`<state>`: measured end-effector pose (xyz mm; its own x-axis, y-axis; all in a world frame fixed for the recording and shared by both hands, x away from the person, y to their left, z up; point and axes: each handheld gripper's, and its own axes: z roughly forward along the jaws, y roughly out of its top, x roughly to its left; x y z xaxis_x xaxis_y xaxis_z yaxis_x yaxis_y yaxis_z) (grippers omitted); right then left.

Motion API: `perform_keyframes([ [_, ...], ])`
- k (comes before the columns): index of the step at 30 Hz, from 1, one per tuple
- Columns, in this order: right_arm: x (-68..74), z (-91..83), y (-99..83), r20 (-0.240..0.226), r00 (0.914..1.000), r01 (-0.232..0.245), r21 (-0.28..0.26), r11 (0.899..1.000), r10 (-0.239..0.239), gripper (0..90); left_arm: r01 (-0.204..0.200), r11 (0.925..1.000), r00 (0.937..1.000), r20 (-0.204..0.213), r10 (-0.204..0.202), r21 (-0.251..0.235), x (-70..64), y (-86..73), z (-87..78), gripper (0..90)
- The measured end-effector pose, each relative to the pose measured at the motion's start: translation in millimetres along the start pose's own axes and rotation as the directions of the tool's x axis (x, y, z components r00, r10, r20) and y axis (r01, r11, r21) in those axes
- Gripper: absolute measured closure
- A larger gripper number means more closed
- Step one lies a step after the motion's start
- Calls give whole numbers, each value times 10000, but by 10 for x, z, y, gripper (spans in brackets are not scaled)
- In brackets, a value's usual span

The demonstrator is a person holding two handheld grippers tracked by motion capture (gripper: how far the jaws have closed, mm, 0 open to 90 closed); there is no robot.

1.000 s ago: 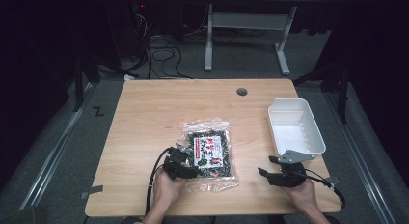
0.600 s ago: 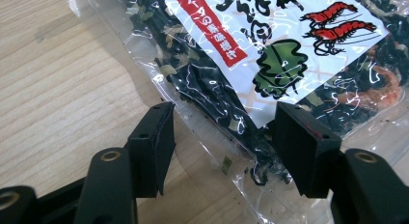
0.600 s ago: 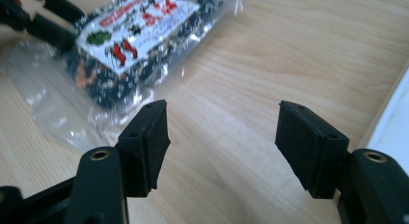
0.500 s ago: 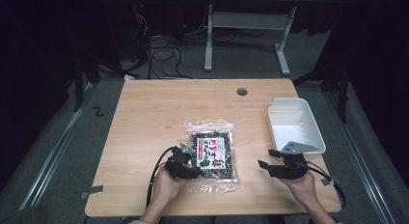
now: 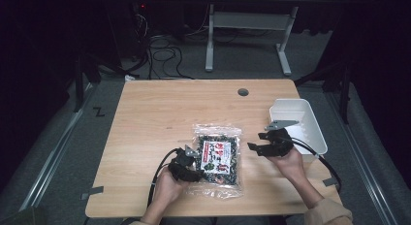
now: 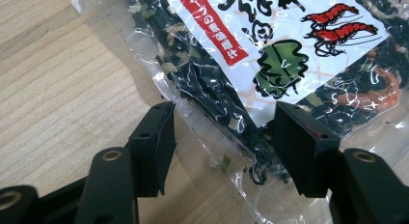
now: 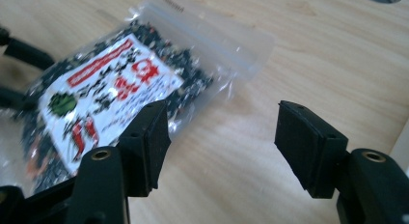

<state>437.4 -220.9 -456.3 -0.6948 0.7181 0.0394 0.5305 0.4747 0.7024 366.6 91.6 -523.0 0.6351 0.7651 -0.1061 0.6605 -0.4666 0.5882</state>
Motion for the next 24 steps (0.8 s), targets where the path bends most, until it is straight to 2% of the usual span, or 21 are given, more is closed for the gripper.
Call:
perform_keyframes([
  [4, -56, 80, 185, 50, 9999, -129, 96, 9999, 128, 370, -132, 9999, 9999, 3, 132, -63, -20, -9, -1, 421],
  [6, -88, 129, 259, 174, 9996, -214, 330, 9992, 208, 368, -224, 9997, 9997, 27, 224, -70, -32, -11, -2, 425],
  [9, -152, 207, 332, 126, 9982, -596, 492, 9970, 591, 367, -335, 9994, 9994, 116, 336, -57, -43, -11, -2, 427],
  [12, -215, 300, 345, 190, 9955, -945, 746, 9927, 933, 368, -383, 9992, 9991, 175, 385, -81, -48, -12, 1, 427],
  [15, -230, 401, 337, 256, 9966, -804, 1152, 9901, 780, 383, -409, 9991, 9990, 195, 411, -73, -45, -11, 0, 427],
  [19, -247, 473, 348, 70, 9946, -1034, 1305, 9861, 1033, 400, -566, 9984, 9984, 52, 566, -46, -61, -4, -3, 426],
  [24, -281, 562, 386, 133, 9929, -1188, 1618, 9796, 1182, 410, -615, 9981, 9981, 59, 615, -45, -60, -4, -3, 425],
])
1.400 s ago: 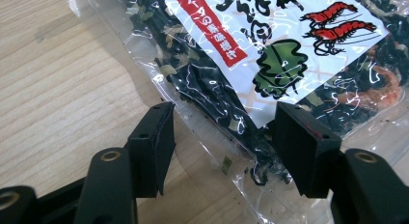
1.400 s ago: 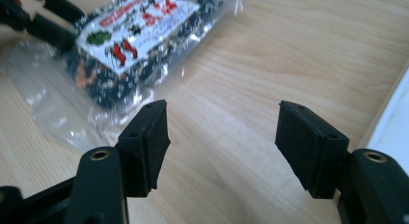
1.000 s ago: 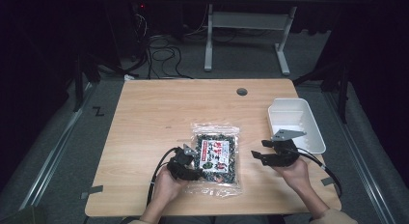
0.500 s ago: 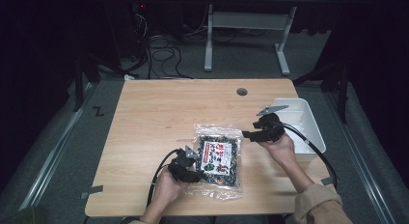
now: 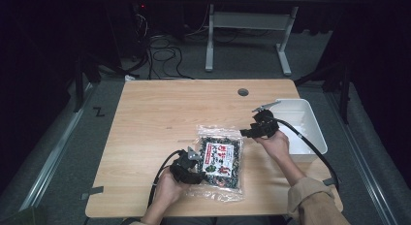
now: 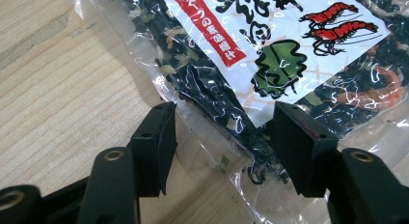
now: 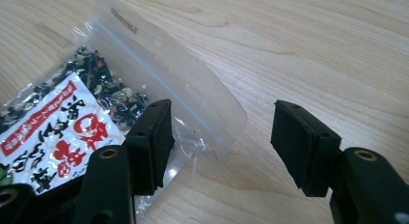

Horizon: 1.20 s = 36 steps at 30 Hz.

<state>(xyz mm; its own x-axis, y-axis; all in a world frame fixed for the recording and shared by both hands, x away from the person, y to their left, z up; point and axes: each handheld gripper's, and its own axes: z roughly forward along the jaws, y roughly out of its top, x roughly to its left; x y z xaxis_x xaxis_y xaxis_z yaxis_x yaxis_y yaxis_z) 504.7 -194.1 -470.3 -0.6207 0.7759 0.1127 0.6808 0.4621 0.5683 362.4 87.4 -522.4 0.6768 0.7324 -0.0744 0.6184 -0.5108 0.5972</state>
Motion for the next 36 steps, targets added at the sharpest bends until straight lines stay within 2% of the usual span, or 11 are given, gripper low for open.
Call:
perform_keyframes([
  [5, 17, 89, 69, -198, 9996, -174, 142, 9997, 177, 418, -78, 10000, 9999, -79, 78, -13, -9, 1, -2, 424],
  [9, -33, 186, 71, -260, 9991, -325, 563, 9979, 340, 418, -136, 9999, 9998, -116, 135, -44, -15, 1, -1, 424],
  [16, -35, 258, 83, -1056, 9931, -439, 747, 9962, 517, 554, -144, 9999, 9996, -263, 142, -58, -13, 0, -4, 423],
  [21, -39, 203, 83, -1164, 9924, -307, 838, 9960, 404, 681, -61, 9999, 9979, -640, 55, -90, -2, -2, -13, 423],
  [24, -29, 160, 70, -1296, 9915, -7, 853, 9964, 118, 762, 78, 9999, 9964, -839, -84, -80, 19, -4, -19, 423],
  [28, 1, 105, 28, -1158, 9931, 307, 1020, 9943, -188, 834, 320, 9994, 9918, -1231, -333, -122, 48, -14, -31, 423],
  [29, 7, 86, 13, -1157, 9932, 256, 1089, 9937, -129, 850, 383, 9992, 9905, -1314, -396, -121, 57, -17, -35, 423],
  [34, 10, -12, -112, -1263, 9919, 288, 1383, 9900, -112, 870, 507, 9985, 9860, -1580, -530, -184, 82, -20, -37, 428],
  [36, -7, -28, -143, -1355, 9908, 207, 1355, 9906, -22, 812, 506, 9985, 9858, -1590, -532, -207, 80, -18, -34, 432],
])
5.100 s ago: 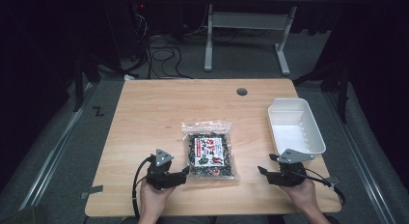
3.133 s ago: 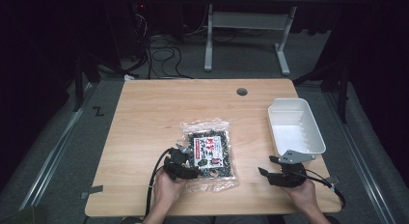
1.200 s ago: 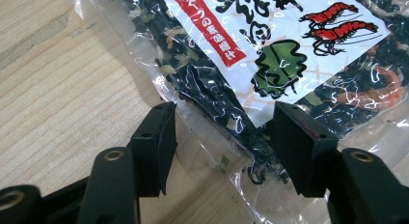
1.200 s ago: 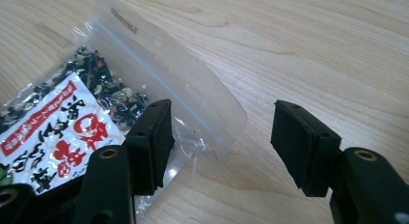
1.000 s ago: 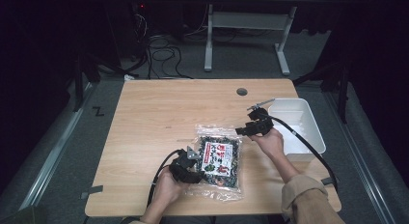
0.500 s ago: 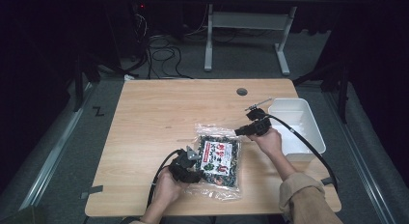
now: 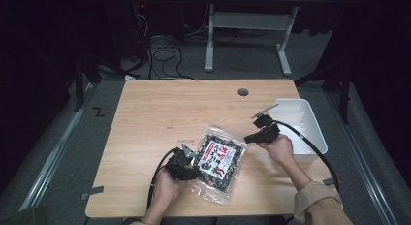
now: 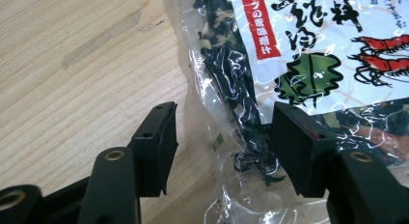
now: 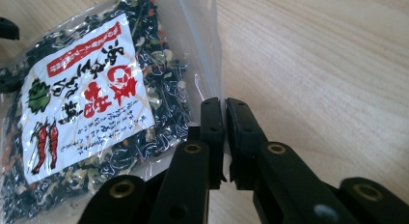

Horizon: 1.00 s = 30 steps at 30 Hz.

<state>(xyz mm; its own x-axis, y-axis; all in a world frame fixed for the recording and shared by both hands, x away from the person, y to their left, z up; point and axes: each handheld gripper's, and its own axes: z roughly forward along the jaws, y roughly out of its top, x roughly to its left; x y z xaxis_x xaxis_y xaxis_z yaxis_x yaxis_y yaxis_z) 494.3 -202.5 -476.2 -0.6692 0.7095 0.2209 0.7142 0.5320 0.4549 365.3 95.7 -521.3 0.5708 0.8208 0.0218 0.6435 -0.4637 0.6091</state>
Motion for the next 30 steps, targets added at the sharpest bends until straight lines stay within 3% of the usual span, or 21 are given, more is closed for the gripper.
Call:
perform_keyframes([
  [4, -44, 53, 39, 5, 9990, -451, -124, 9989, 451, 662, 4, 10000, 10000, -6, -4, 16, -4, 4, 1, 437],
  [6, -61, 104, 81, 5, 9969, -784, -196, 9967, 785, 641, 18, 10000, 10000, -2, -18, 12, -4, 2, 1, 437],
  [9, -94, 179, 113, -210, 9936, -1113, -141, 9937, 1110, 685, 21, 10000, 10000, -10, -22, -18, -5, 0, 2, 437],
  [13, -88, 221, 108, -323, 9946, -991, -68, 9951, 988, 804, 34, 10000, 10000, 11, -34, -18, -2, 0, 3, 437],
  [16, -66, 173, 111, -656, 9945, -834, -207, 9963, 819, 879, 34, 10000, 10000, -13, -34, -19, -4, -1, 2, 437],
  [23, 11, 43, 91, -543, 9984, -186, -650, 9977, 151, 899, 121, 9998, 9998, -158, -123, -151, -12, -12, 3, 420],
  [30, 32, -155, 86, -530, 9986, 19, -1139, 9935, -79, 900, 697, 9974, 9976, 74, -696, -174, 31, -13, -4, 326],
])
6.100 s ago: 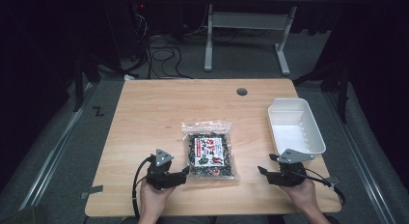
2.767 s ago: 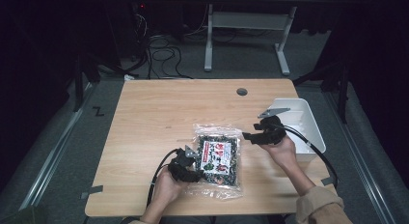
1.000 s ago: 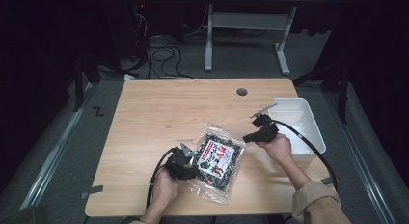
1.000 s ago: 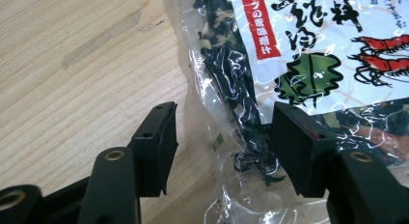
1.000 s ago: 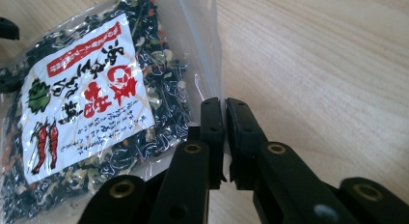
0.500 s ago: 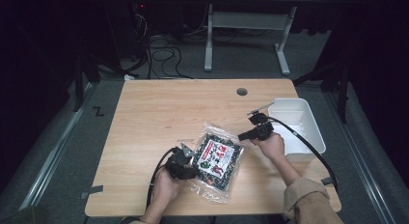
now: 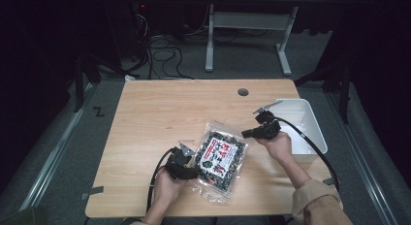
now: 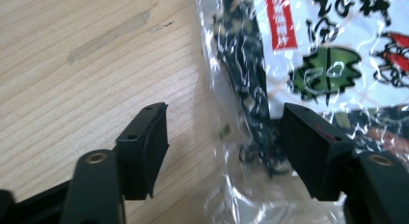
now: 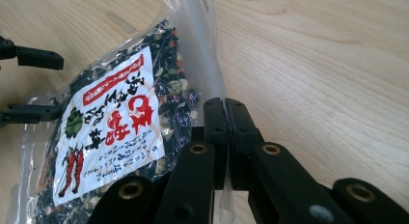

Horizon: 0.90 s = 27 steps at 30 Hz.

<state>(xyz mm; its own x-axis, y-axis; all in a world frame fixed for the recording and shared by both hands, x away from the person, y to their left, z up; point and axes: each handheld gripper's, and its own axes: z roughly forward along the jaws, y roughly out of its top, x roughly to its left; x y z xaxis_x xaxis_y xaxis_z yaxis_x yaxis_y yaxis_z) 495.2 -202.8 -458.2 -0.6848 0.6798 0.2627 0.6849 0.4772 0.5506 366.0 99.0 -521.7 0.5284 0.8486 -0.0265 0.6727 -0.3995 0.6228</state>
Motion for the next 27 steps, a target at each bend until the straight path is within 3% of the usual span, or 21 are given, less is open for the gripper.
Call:
perform_keyframes([
  [6, -3, -261, 25, 20, 9999, 109, -620, 9980, -108, 900, 164, 9990, 9992, 379, -148, -424, -15, -4, -56, 311],
  [13, 80, -563, 78, 202, 9985, 538, -1236, 9909, -517, 900, 309, 9968, 9984, 501, -273, -739, -4, -23, -133, 310],
  [27, 312, -1067, 188, 644, 9892, 1420, -1939, 9707, -1318, 900, 399, 9970, 9978, 555, -362, -667, 6, -49, -166, 313],
])
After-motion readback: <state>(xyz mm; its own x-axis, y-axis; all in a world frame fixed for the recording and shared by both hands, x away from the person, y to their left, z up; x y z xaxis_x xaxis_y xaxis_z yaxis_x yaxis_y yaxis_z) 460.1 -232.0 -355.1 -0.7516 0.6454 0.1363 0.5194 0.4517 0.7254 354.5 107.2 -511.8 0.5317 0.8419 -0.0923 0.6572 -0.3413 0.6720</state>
